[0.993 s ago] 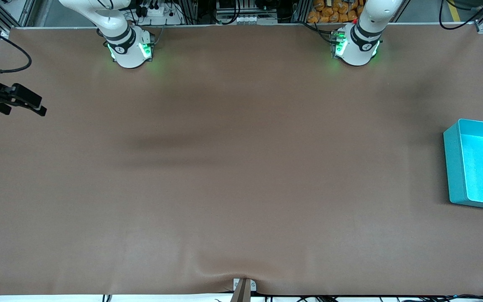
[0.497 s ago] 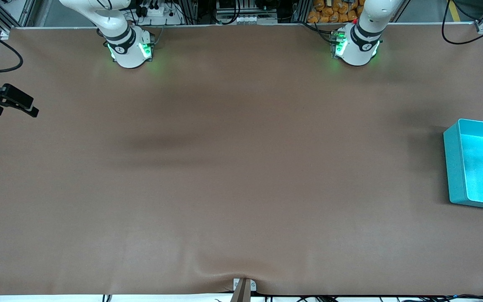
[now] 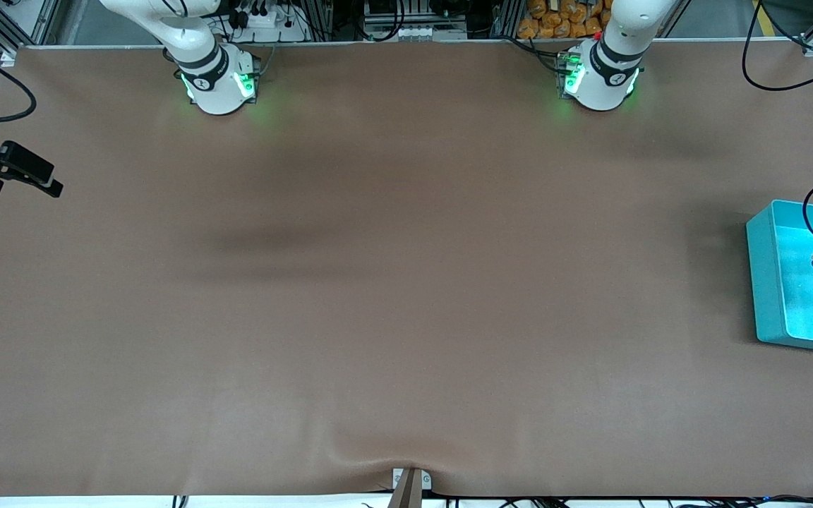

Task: Wind and store yellow beetle car
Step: 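Lower the car into the cyan bin and open the left gripper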

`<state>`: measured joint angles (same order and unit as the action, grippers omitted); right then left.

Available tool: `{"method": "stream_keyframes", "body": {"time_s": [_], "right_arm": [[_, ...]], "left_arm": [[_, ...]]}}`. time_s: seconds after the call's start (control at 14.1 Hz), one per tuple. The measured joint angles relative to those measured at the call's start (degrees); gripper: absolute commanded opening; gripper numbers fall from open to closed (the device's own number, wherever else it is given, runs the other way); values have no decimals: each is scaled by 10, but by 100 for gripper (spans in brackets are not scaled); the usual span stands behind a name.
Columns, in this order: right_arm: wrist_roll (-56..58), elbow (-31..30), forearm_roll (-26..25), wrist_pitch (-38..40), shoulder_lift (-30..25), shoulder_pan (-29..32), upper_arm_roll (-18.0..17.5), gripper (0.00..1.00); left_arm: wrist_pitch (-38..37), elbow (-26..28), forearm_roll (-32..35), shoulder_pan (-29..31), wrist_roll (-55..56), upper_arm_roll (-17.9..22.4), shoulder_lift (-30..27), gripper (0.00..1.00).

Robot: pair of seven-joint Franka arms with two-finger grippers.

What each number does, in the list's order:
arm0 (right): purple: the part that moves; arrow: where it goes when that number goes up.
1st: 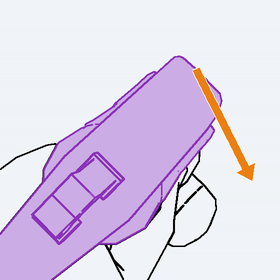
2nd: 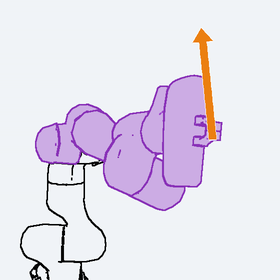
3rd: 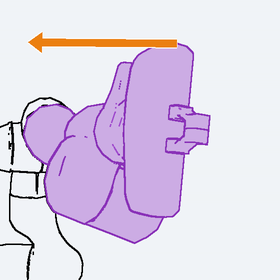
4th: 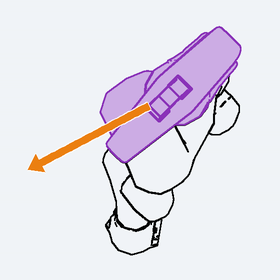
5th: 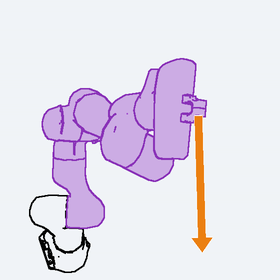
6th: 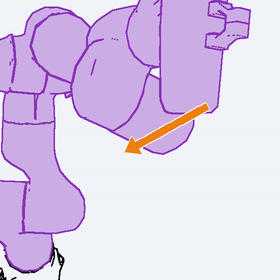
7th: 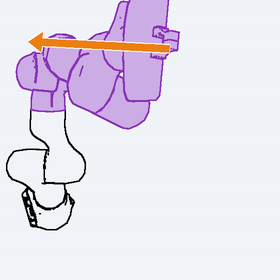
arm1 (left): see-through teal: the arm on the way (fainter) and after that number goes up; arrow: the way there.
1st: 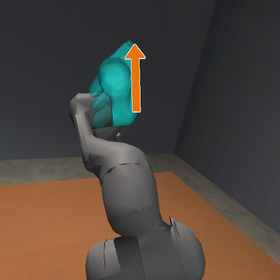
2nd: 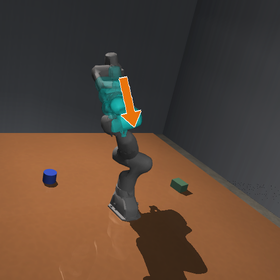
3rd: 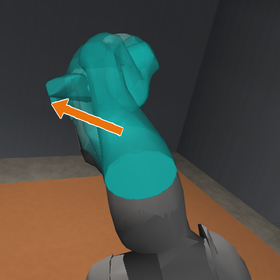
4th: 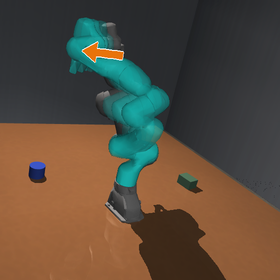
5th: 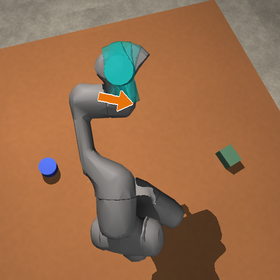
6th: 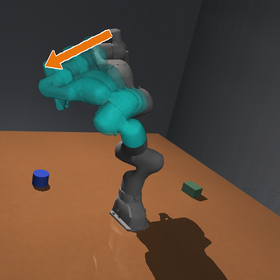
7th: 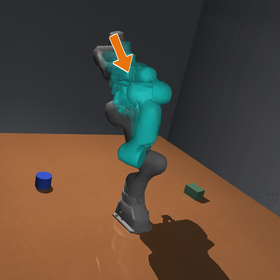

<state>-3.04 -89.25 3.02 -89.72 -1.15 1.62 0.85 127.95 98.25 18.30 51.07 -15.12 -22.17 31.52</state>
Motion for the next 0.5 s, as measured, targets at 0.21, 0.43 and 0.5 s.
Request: {"method": "stream_keyframes", "body": {"time_s": [0.21, 0.43, 0.5], "right_arm": [[0, -1, 0, 0, 0, 0, 0, 100], [0, -2, 0, 0, 0, 0, -2, 100], [0, -2, 0, 0, 0, 0, -2, 100]], "left_arm": [[-51, -39, 12, -12, -86, 0, 29, 0], [-67, -66, 60, -19, -120, 1, 59, 0], [-68, -69, 70, -26, -120, 2, 67, 0]]}}
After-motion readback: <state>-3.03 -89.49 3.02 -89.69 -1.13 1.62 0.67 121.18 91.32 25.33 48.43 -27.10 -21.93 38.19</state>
